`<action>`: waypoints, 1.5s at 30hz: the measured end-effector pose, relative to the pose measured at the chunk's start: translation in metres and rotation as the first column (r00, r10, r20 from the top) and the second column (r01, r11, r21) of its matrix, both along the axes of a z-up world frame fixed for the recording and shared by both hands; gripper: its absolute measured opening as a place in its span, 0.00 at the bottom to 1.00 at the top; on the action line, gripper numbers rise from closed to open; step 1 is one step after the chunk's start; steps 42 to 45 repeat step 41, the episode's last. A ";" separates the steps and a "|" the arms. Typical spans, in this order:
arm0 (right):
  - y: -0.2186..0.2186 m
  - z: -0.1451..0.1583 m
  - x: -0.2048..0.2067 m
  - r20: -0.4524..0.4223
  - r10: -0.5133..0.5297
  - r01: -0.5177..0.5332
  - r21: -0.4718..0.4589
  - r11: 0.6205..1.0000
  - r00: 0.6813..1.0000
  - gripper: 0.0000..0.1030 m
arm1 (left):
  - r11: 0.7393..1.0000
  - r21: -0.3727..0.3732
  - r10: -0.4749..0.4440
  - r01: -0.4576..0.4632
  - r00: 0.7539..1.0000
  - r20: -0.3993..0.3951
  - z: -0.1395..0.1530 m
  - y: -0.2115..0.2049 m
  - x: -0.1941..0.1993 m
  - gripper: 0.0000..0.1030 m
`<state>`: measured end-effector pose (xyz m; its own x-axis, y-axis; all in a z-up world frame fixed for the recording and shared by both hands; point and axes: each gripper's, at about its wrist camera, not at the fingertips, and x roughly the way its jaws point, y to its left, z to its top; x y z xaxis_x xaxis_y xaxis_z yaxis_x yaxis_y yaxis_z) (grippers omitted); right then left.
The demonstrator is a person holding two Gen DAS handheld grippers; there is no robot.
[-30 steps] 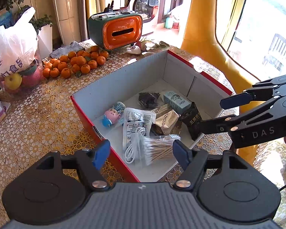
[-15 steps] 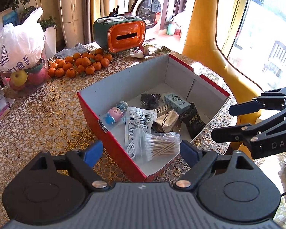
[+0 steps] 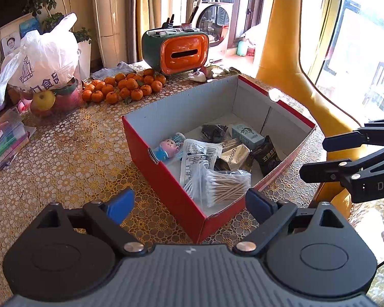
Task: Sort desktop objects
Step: 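Withdraw both open tools from the shoebox back over the table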
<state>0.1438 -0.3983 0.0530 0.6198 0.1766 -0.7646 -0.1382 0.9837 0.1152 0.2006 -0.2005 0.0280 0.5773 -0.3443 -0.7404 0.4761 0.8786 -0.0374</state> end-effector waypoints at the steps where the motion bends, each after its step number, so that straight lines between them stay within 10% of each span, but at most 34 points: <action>1: 0.000 0.000 -0.002 0.005 -0.004 0.004 0.010 1.000 1.000 0.70 | 1.000 0.008 0.005 -0.005 1.000 0.012 0.000 0.000 -0.002 0.91; 45: 0.025 -0.022 -0.049 0.047 -0.042 0.043 -0.029 0.999 0.998 0.70 | 0.999 -0.026 0.027 -0.026 0.999 0.024 -0.013 0.010 -0.052 0.91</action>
